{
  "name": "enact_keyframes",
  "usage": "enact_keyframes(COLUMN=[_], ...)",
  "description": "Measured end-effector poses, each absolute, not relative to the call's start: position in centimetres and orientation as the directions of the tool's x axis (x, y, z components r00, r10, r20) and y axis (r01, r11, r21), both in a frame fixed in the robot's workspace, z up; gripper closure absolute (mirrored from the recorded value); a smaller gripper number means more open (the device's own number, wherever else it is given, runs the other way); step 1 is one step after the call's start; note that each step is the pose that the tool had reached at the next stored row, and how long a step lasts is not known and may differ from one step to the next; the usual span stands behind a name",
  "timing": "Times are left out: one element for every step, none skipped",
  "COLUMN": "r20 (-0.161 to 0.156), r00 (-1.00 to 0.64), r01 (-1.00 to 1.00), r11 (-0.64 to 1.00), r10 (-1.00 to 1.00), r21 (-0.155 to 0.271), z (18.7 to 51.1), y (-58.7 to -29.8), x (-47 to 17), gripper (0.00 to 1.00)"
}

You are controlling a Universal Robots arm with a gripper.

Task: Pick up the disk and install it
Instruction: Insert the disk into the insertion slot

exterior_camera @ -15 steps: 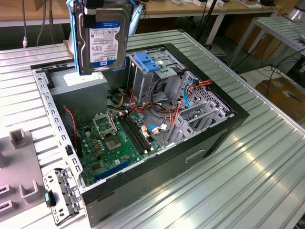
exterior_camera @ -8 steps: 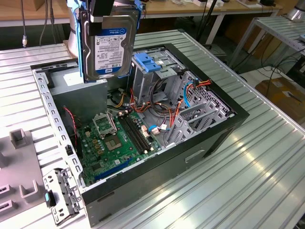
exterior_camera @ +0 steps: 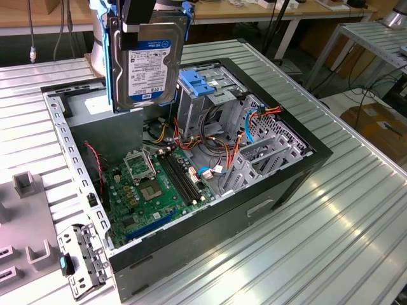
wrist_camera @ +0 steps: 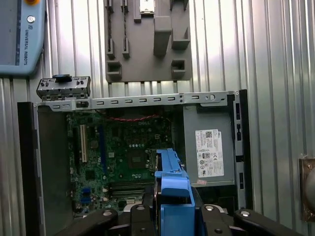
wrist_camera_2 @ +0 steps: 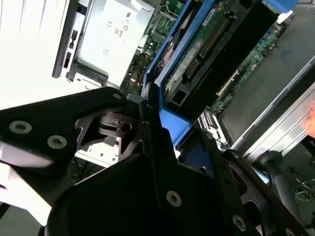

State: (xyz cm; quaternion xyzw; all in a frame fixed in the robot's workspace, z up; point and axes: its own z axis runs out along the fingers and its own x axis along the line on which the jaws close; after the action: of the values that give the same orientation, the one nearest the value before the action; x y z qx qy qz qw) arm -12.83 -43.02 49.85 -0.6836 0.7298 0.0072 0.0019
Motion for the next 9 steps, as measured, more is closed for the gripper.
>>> enact_keyframes(r20=[-0.013,-0.013,-0.013,-0.013,-0.013,-0.013,-0.013,-0.013,-0.013], r00=[-0.065,-0.065,-0.065,-0.065,-0.065,-0.065,-0.065,-0.065,-0.065], r01=[-0.998,-0.998,-0.998,-0.998,-0.998,-0.998,-0.998,-0.998,-0.998], r11=[0.065,0.065,0.065,0.065,0.065,0.065,0.065,0.065,0.065], r10=[-0.998,-0.998,-0.998,-0.998,-0.998,-0.998,-0.998,-0.998,-0.998], r21=[0.008,0.008,0.008,0.008,0.008,0.008,0.008,0.008,0.008], z=[49.84,49.84,49.85,49.84,49.84,49.84,49.84,49.85,49.85], y=[-43.11,-43.20,-43.31,-43.41,-43.53,-43.62,-43.72,-43.81,-43.90], x=[-12.83,-12.83,-12.83,-12.83,-12.83,-12.83,-12.83,-12.83,-12.83], gripper=[0.63,0.63,0.63,0.63,0.63,0.63,0.63,0.63,0.63])
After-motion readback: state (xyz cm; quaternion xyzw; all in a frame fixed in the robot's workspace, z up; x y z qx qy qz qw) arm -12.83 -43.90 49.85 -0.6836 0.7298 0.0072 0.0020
